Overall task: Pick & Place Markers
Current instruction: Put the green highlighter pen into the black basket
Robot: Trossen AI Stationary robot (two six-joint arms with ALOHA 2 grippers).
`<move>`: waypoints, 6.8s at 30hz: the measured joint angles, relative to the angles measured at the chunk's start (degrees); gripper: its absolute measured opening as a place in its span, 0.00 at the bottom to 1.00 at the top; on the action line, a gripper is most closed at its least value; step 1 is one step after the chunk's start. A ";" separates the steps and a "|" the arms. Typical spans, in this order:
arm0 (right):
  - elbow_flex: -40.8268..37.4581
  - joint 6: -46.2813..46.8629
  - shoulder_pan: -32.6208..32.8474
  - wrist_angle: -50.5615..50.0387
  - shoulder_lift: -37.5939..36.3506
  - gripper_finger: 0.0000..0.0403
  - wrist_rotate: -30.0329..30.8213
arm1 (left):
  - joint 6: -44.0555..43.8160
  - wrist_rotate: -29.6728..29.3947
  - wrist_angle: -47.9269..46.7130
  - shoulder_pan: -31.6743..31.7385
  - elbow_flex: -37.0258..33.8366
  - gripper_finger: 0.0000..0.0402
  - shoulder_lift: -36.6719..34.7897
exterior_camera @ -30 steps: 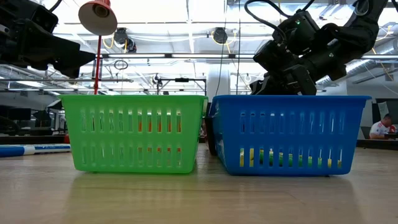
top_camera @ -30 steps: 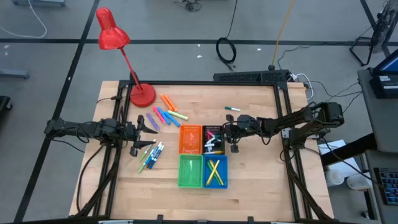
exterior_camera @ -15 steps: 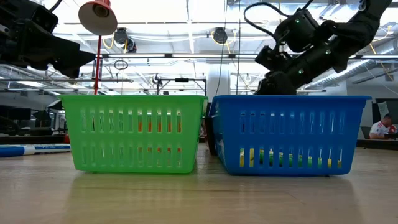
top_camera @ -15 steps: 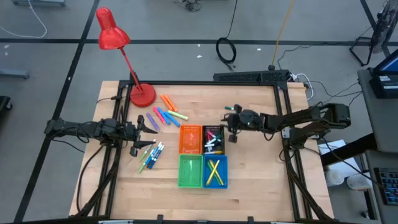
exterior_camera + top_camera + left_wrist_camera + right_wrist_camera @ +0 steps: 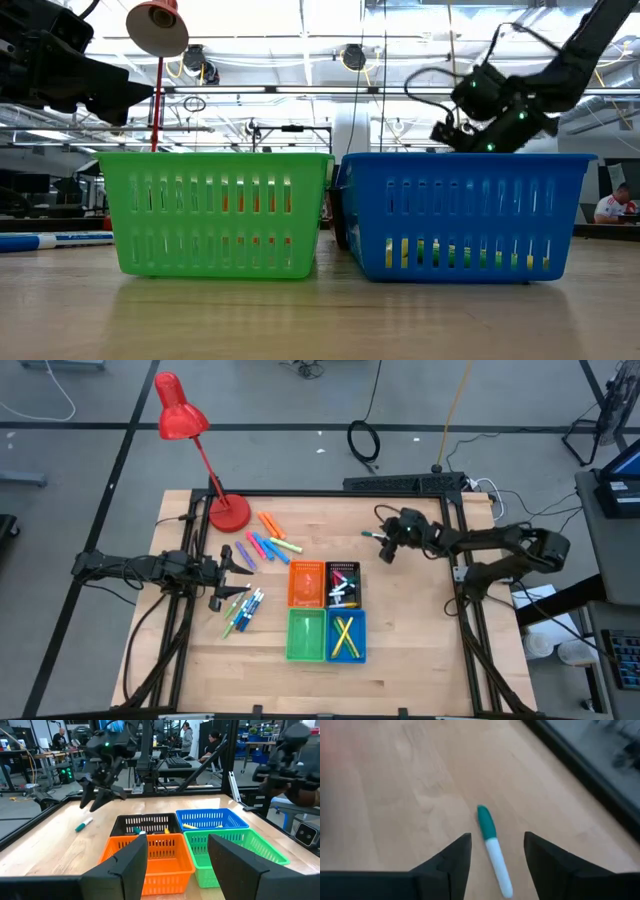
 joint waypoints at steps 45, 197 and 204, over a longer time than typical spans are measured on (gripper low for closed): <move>1.15 -0.79 -2.98 7.09 16.23 0.32 -3.53 | 0.00 -0.01 -0.02 0.02 0.00 0.53 0.00; 7.94 1.90 29.29 8.75 9.21 0.12 -7.82 | 0.00 -0.01 0.00 0.00 0.00 0.53 0.02; 7.94 1.90 29.29 8.75 9.21 0.12 -7.82 | 0.00 -0.01 -0.01 0.01 0.00 0.53 0.02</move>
